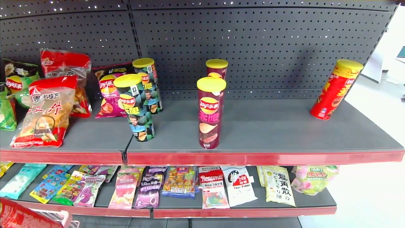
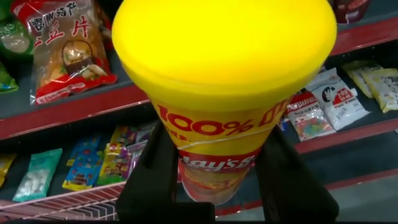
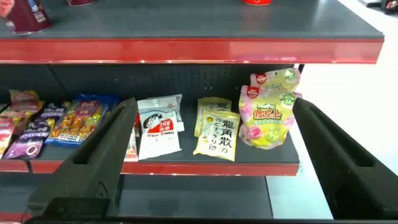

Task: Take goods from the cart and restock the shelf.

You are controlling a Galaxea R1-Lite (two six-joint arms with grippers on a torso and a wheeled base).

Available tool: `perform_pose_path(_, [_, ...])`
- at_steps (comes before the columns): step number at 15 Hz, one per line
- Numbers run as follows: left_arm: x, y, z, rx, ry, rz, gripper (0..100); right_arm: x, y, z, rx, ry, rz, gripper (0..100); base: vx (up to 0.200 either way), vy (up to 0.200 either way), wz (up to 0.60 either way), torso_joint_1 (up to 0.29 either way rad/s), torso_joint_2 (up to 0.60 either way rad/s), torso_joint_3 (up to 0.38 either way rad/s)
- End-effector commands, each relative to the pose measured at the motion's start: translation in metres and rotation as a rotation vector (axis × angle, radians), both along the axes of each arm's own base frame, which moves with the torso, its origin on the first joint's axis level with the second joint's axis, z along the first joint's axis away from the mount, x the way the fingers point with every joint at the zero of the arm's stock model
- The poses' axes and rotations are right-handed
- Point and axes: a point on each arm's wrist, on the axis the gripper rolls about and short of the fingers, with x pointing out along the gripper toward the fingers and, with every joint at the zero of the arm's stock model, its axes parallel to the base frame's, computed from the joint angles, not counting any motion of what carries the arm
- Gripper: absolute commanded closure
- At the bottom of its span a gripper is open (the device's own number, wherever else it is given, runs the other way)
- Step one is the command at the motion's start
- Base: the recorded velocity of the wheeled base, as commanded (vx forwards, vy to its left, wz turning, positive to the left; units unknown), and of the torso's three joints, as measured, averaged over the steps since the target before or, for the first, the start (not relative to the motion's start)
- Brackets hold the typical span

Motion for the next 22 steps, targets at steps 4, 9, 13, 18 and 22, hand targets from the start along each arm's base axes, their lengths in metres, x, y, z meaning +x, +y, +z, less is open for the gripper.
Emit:
perform_pose_path(4, [0.0013,-0.0001,0.0004,-0.001,0.007,0.000,100,0.0000,0.0000,0.0000,-0.001,0.000,0.000,0,0.200,0.000,0.00,-0.010,0.00,0.004])
perform_pose_path(9, [0.0011,-0.0001,0.0013,0.003,0.004,-0.005,100,0.0000,0.0000,0.0002,-0.001,-0.001,0.000,0,0.040,0.000,0.00,0.002,0.00,0.000])
perform_pose_path(13, [0.0012,-0.0001,0.0007,0.003,0.007,-0.002,100,0.0000,0.0000,0.0000,-0.002,0.000,0.002,0,0.000,-0.050,0.00,0.002,0.00,0.001])
perform_pose_path(18, [0.0013,-0.0001,0.0003,0.011,0.007,-0.003,100,0.0000,0.0000,0.0000,-0.002,0.000,0.000,0,0.000,-0.200,0.00,0.005,0.00,0.003])
perform_pose_path(22, [0.0010,-0.0001,0.0002,0.011,0.006,-0.002,100,0.0000,0.0000,0.0000,-0.002,0.000,0.000,0,0.000,-0.200,0.00,0.002,0.00,0.001])
